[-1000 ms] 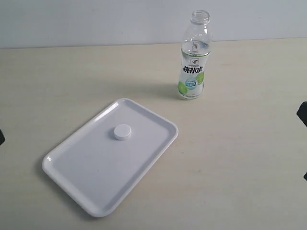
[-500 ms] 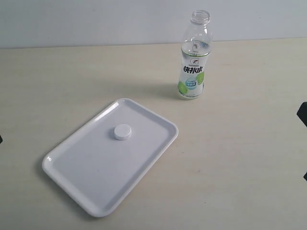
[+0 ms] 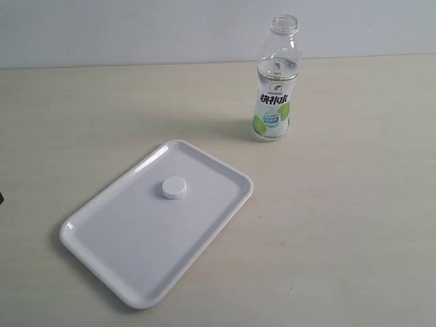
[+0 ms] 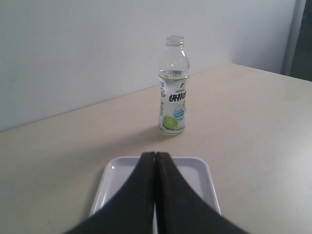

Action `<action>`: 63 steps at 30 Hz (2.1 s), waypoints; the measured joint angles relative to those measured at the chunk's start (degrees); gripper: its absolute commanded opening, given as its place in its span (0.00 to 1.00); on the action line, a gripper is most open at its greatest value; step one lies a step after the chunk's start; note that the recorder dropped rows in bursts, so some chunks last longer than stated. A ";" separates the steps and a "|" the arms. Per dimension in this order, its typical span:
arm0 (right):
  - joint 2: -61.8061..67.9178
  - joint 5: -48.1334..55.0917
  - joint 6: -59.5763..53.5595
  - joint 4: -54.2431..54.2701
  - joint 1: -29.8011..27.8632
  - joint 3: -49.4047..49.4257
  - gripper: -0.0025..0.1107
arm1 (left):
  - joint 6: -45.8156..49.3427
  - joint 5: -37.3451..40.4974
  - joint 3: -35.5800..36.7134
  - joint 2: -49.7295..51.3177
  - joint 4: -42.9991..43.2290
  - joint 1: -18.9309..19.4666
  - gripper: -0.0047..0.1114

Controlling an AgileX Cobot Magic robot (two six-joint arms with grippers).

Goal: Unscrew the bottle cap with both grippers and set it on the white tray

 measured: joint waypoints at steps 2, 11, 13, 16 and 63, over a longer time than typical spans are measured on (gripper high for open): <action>-3.98 3.18 0.01 0.42 -2.07 0.00 0.02 | 0.00 0.00 0.00 0.00 0.00 0.00 0.04; -5.88 9.64 -0.25 0.81 -4.65 0.00 0.02 | 0.00 0.11 0.13 -0.12 -0.12 0.00 0.04; -5.88 9.64 -0.34 0.81 -4.65 0.00 0.02 | 0.00 0.11 0.13 -0.12 -0.12 0.00 0.04; -5.88 9.64 -0.38 1.24 -4.65 0.00 0.02 | 0.00 0.11 0.13 -0.12 -0.12 0.00 0.04; -5.88 11.28 -43.49 38.58 -4.65 0.00 0.02 | -0.20 -1.56 1.88 -12.94 -0.12 -0.96 0.04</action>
